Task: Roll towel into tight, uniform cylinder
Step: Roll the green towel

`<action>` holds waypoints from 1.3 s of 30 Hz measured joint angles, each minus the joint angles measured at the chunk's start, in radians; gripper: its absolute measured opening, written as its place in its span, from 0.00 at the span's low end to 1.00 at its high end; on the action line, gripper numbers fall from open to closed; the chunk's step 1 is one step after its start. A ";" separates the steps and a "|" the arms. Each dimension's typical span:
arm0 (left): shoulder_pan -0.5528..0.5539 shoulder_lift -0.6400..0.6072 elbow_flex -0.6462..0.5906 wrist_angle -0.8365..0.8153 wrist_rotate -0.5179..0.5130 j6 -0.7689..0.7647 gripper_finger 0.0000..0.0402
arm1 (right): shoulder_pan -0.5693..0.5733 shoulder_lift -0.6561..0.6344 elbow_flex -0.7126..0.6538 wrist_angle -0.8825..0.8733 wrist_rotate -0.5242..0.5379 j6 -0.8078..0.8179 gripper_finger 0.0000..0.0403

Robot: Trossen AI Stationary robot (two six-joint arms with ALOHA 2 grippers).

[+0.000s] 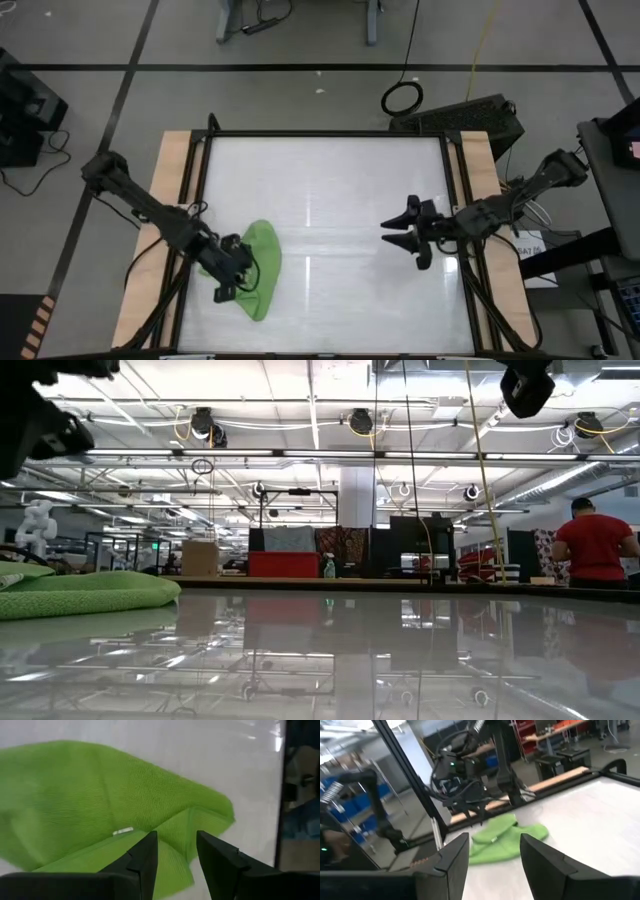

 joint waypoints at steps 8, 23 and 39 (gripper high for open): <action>-0.032 0.192 0.000 0.003 0.021 -0.168 0.35 | 0.000 0.067 0.000 -0.006 0.000 0.000 0.41; -0.054 0.332 0.004 -0.030 0.013 -0.328 0.28 | 0.000 0.077 0.001 -0.020 0.000 -0.014 0.41; -0.056 0.260 0.042 -0.002 0.015 -0.290 0.01 | 0.000 0.083 0.001 -0.036 0.000 0.004 0.41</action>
